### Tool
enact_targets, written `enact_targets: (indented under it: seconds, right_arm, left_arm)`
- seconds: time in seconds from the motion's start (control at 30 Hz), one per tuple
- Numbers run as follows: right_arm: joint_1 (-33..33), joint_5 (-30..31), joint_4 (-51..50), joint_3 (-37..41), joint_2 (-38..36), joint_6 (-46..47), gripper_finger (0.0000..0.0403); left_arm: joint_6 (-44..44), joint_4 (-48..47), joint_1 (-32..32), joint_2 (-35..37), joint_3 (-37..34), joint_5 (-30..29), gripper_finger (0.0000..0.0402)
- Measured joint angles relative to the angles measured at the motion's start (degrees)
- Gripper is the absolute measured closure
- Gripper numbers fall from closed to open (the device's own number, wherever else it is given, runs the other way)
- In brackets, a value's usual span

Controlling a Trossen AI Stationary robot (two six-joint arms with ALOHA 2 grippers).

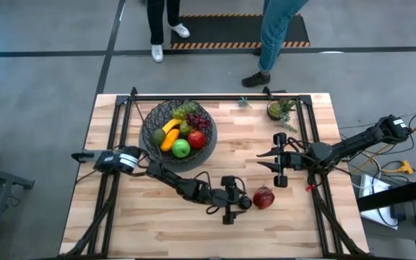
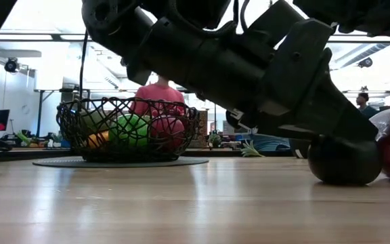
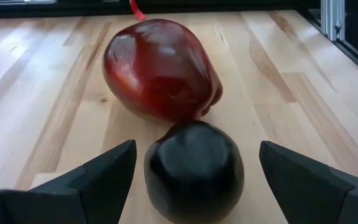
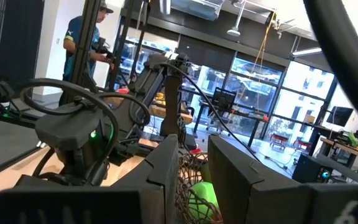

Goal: Build produce basket
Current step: Put the plum into the basket

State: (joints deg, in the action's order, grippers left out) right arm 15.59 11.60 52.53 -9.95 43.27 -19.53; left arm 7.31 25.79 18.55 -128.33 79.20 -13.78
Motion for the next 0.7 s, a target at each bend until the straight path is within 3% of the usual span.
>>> enact_targets:
  seconds: [0.37, 0.7]
  right_arm:
    - [0.0, 0.0, -0.4, 0.0, 0.2, 0.0, 0.0328]
    - [0.0, 0.4, -0.5, 0.0, 0.5, 0.0, 0.0328]
  left_arm:
    - [2.4, 6.3, -0.2, -5.6, 0.3, -0.2, 0.0079]
    - [1.6, 6.7, -0.3, -5.3, 0.2, -0.3, 0.0094]
